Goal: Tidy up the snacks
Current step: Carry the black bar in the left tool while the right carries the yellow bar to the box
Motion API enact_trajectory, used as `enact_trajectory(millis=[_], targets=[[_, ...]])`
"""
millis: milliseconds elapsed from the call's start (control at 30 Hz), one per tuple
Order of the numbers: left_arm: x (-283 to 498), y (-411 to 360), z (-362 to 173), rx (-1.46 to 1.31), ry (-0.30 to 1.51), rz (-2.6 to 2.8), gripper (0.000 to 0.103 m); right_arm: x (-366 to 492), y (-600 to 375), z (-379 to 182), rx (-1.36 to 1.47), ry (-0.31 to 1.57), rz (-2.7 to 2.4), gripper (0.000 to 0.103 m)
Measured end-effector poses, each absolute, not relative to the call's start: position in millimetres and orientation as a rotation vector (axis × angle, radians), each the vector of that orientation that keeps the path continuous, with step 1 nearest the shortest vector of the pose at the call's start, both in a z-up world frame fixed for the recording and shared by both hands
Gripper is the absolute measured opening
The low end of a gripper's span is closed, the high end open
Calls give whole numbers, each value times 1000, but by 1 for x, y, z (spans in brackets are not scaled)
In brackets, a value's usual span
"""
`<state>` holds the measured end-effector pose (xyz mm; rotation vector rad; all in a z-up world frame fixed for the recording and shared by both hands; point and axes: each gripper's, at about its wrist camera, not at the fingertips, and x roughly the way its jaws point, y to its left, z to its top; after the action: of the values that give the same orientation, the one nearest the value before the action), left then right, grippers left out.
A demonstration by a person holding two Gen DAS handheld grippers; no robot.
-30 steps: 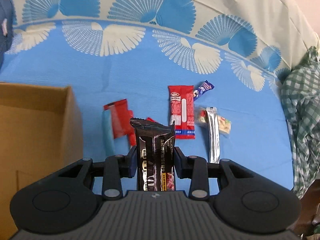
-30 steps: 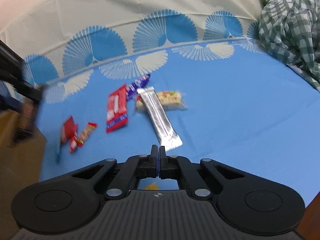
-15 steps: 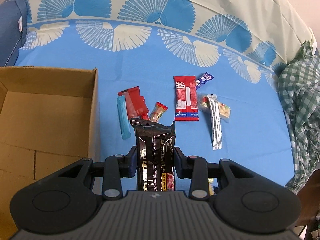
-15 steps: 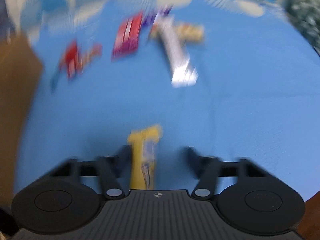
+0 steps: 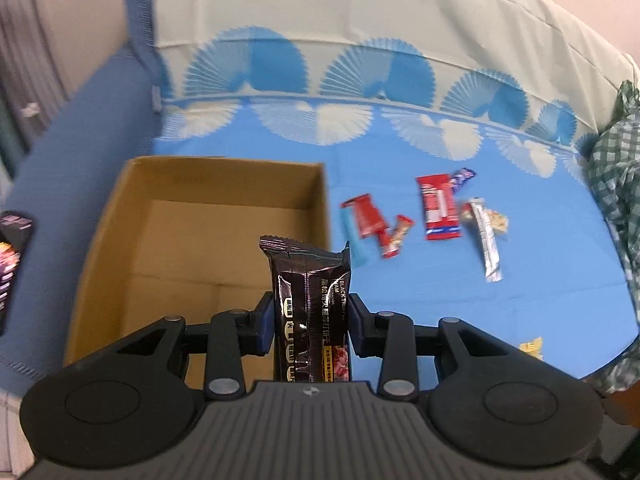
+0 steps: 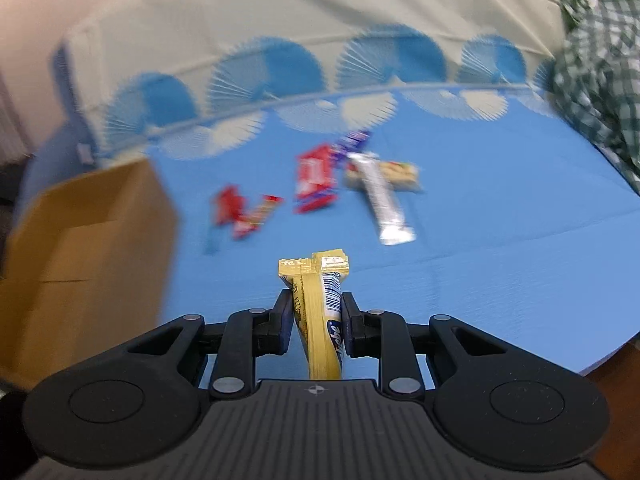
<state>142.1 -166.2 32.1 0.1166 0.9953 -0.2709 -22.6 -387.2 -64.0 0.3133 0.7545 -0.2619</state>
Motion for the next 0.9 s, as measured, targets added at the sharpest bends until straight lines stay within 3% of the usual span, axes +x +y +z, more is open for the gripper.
enact_trajectory(millis=[433, 900], targets=[[45, -35, 40, 71, 946, -209, 40, -63, -230, -9, 231, 716, 12, 25], [41, -14, 44, 39, 920, -237, 40, -65, -185, 4, 130, 737, 38, 25]])
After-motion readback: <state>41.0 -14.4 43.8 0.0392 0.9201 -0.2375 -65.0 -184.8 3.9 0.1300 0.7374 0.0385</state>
